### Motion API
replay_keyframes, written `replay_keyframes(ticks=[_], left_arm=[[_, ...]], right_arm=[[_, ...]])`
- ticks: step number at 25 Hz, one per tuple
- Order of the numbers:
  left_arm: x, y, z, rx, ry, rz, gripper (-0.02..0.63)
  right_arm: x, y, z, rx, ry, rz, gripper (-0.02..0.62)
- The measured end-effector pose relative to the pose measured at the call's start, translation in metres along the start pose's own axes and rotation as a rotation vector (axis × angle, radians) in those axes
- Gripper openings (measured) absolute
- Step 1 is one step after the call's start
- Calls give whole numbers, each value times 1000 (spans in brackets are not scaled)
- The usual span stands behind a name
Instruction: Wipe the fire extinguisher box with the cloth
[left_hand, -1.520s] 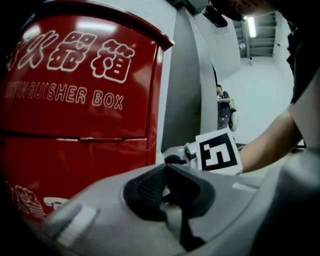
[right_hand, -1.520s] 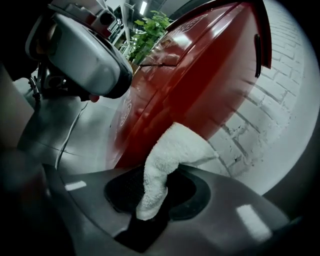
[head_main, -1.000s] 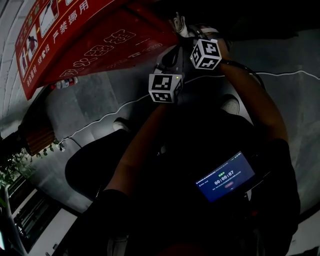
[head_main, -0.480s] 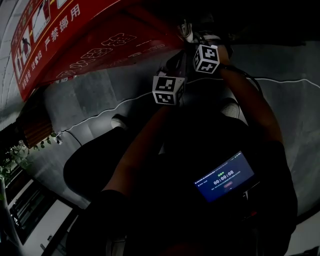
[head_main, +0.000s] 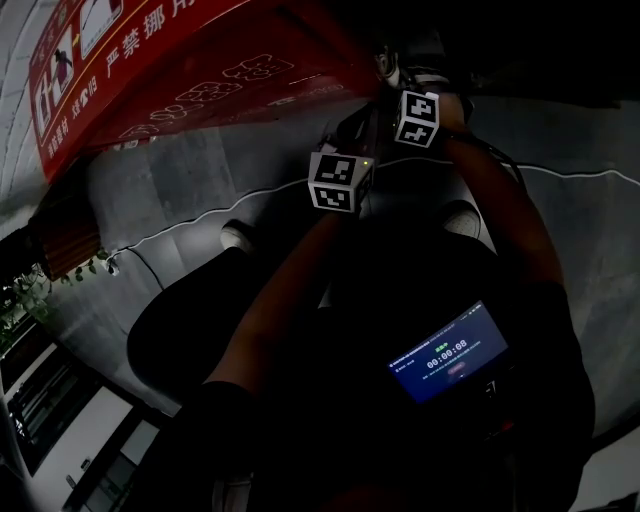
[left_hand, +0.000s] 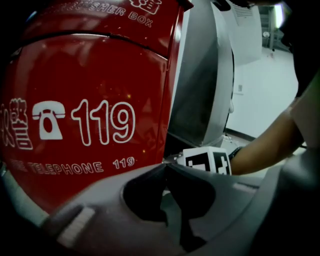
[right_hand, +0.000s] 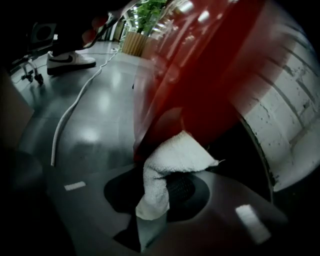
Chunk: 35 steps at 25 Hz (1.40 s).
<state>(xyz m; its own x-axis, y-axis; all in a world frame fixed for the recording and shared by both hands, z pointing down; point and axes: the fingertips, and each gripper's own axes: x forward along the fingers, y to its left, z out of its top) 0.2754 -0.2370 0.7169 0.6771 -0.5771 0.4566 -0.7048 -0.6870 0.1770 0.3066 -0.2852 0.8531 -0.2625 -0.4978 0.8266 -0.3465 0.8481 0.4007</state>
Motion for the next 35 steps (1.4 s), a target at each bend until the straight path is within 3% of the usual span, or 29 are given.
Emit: replay_keyframes(ticks=[6, 10, 15, 18, 26, 31, 35], left_arm=[[-17, 10, 29, -9, -60, 9, 0], [-44, 6, 65, 7, -120, -1, 0], [-86, -18, 123, 12, -178, -45, 0], [-112, -29, 159, 11, -237, -68, 0], [-177, -48, 239, 76, -360, -78, -2], [-228, -45, 278, 127, -418, -75, -2], [-267, -22, 304, 126, -470, -42, -2]], right_arm=[[-71, -45, 15, 382, -163, -138, 92], [-145, -60, 43, 488, -271, -221, 92], [-240, -80, 77, 507, -345, -327, 94], [-291, -87, 96, 463, -357, -380, 94], [-406, -106, 152, 435, -457, -478, 94], [-470, -111, 207, 396, -546, -542, 91], [-495, -115, 256, 381, -621, -536, 87]])
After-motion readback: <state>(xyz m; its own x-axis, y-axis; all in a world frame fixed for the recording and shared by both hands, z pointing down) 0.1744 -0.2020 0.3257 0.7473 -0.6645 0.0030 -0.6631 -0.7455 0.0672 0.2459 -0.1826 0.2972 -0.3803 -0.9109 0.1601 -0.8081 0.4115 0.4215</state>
